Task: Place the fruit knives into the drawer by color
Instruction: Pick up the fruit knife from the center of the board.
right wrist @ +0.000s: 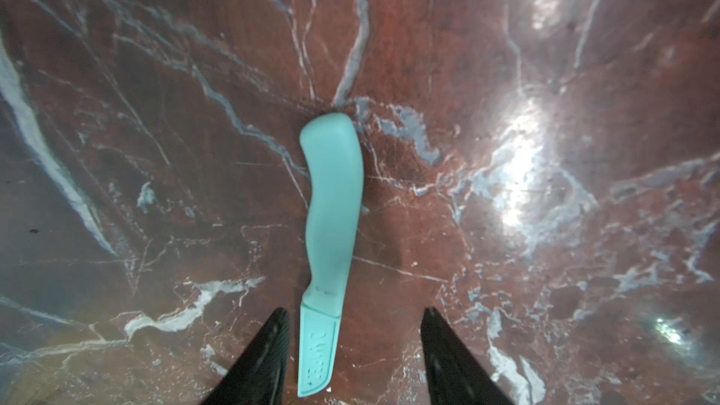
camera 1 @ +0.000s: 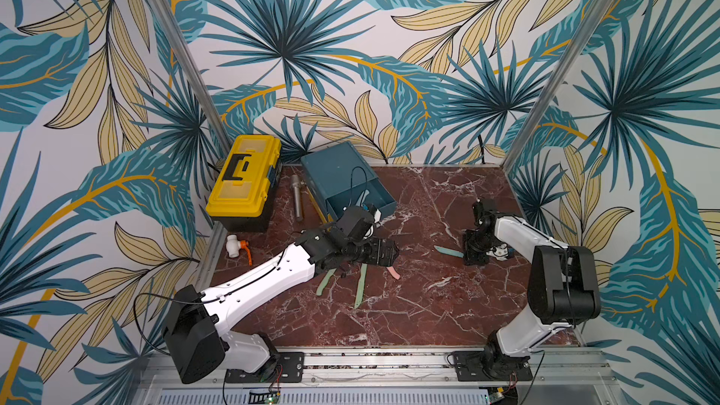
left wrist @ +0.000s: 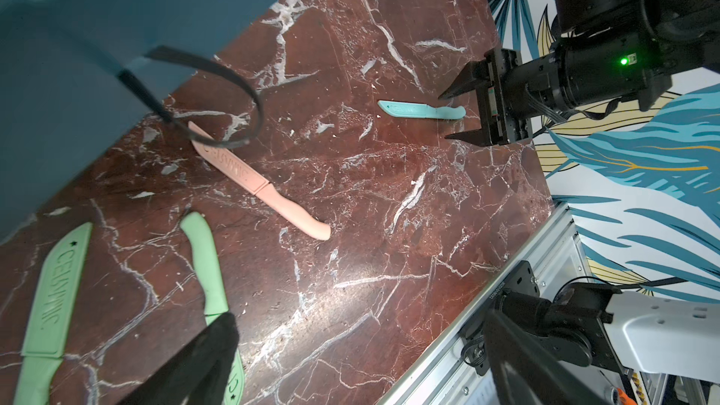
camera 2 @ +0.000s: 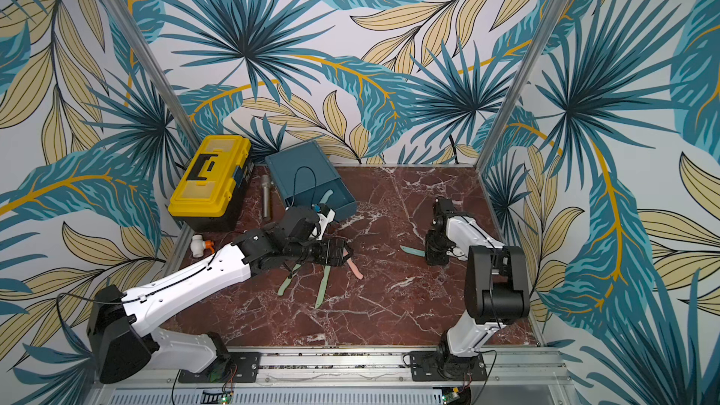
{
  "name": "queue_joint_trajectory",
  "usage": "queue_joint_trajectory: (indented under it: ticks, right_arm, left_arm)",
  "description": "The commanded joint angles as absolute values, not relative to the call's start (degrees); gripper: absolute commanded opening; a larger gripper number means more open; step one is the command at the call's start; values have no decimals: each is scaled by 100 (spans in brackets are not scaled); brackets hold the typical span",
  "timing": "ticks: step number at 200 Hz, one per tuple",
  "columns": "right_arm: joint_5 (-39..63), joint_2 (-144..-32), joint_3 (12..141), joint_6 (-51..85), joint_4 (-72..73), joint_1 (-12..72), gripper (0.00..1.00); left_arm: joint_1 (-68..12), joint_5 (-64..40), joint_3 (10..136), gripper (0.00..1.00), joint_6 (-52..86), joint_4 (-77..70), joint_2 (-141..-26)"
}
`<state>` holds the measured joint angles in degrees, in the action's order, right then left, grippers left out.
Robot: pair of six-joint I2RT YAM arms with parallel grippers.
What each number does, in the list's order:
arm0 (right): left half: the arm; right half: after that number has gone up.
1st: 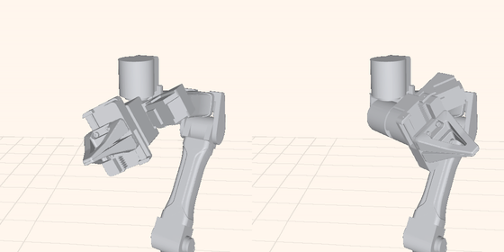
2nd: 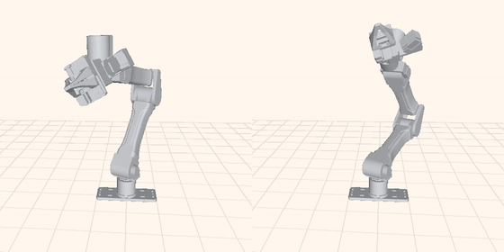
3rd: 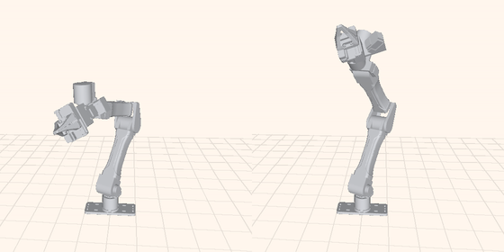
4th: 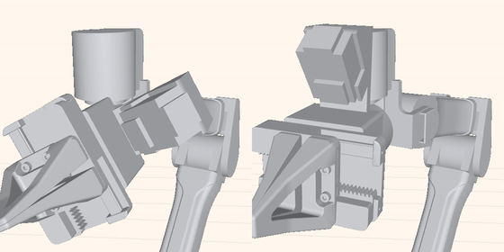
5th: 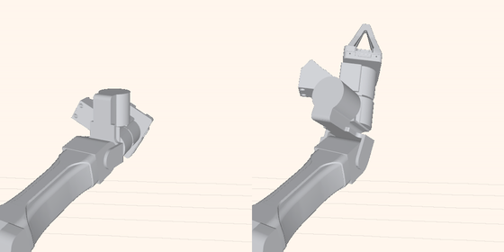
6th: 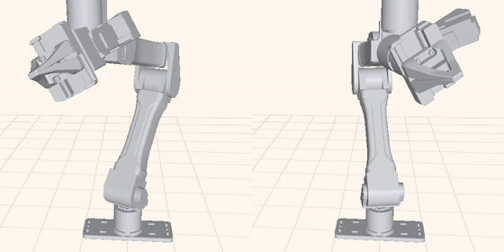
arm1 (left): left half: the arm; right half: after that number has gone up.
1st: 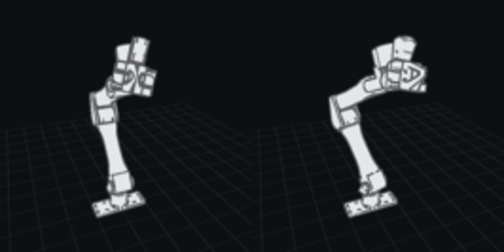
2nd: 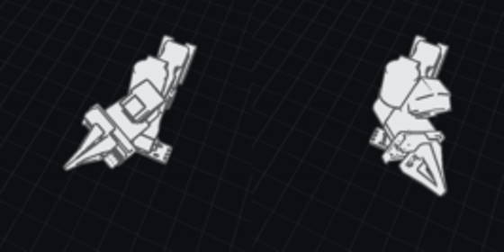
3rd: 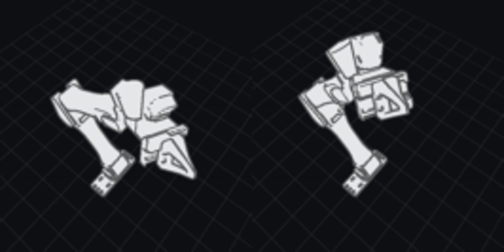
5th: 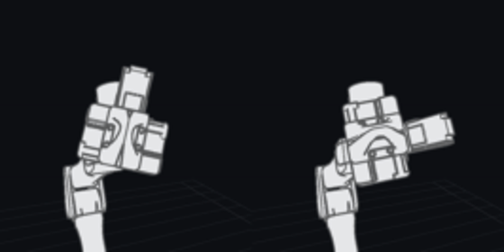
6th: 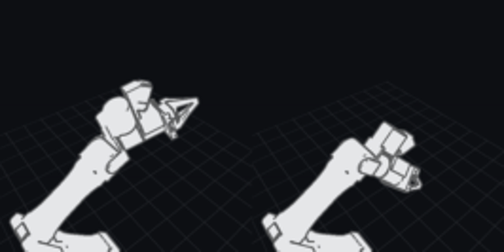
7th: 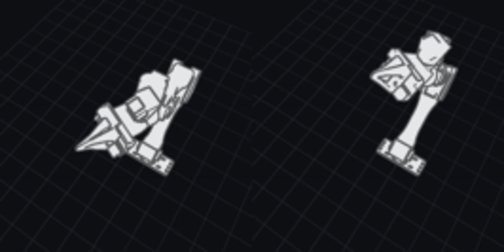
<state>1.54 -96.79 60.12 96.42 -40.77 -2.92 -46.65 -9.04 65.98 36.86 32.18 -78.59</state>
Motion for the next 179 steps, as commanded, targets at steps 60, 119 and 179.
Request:
queue_joint_trajectory:
  ticks: [60, 119, 179]
  right_arm:
    - [158, -9988, 5886, 9864, -3958, -315, 51]
    - [388, -10316, 6086, 9852, -4150, -325, 41]
    - [318, -10470, 6319, 9623, -4401, -333, 39]
  left_arm:
    - [-4467, -946, 6461, 100, 3560, 3295, -7625]
    - [-4381, -831, 6353, 100, 3568, 3434, -7412]
    - [-4298, -778, 6269, 100, 3560, 3487, -7273]
